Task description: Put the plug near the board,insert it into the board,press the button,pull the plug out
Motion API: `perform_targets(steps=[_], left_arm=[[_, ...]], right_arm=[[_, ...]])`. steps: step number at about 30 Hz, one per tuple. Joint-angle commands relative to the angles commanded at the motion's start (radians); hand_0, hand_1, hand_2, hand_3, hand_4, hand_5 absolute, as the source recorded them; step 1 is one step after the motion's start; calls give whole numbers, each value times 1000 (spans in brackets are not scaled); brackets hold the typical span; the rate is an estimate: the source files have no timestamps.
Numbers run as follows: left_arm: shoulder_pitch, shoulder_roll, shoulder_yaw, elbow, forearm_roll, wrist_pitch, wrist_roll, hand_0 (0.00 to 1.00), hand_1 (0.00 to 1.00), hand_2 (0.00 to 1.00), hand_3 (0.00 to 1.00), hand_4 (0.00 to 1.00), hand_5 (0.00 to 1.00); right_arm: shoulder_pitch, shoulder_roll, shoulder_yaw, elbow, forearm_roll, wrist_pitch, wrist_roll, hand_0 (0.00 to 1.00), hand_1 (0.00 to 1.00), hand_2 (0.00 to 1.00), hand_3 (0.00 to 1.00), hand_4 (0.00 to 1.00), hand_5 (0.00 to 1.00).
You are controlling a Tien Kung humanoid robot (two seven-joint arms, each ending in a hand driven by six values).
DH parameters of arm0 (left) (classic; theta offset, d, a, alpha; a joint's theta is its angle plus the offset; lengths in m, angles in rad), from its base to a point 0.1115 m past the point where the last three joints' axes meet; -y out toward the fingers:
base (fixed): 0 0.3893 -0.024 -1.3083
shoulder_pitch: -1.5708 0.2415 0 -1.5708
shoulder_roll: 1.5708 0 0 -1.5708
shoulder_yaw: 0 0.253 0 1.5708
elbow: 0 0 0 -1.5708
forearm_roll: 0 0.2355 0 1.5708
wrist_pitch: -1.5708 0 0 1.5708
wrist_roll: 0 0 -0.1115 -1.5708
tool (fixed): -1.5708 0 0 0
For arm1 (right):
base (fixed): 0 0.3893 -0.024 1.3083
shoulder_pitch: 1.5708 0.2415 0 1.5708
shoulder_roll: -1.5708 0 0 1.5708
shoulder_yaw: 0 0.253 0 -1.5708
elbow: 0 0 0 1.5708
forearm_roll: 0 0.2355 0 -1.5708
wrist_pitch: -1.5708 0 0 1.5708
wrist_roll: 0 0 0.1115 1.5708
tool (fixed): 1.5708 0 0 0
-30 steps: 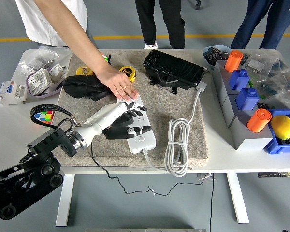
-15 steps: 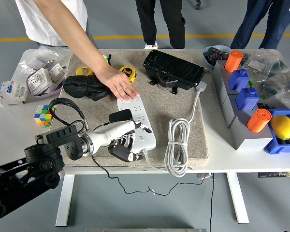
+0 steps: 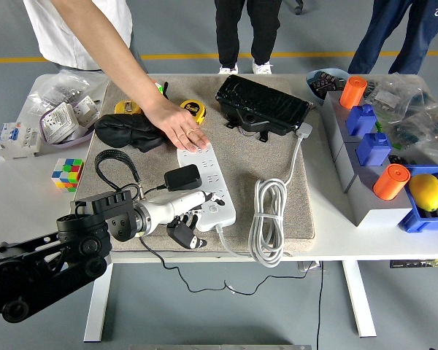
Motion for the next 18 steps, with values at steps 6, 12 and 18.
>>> perform_targets(steps=[6, 12, 18], left_arm=[[-3, -7, 6, 23, 12, -4, 7, 55, 113, 184, 943, 798, 2], [-4, -7, 8, 40, 12, -19, 19, 54, 113, 182, 934, 798, 2], [-5, -4, 12, 48, 7, -24, 20, 54, 113, 183, 920, 799, 2]], right_arm=[[0, 1, 0, 0, 0, 0, 0, 606, 622, 592, 544, 902, 371], [2, 1, 0, 1, 0, 0, 0, 605, 621, 592, 545, 901, 372], [2, 1, 4, 1, 0, 0, 1, 606, 622, 591, 545, 901, 370]])
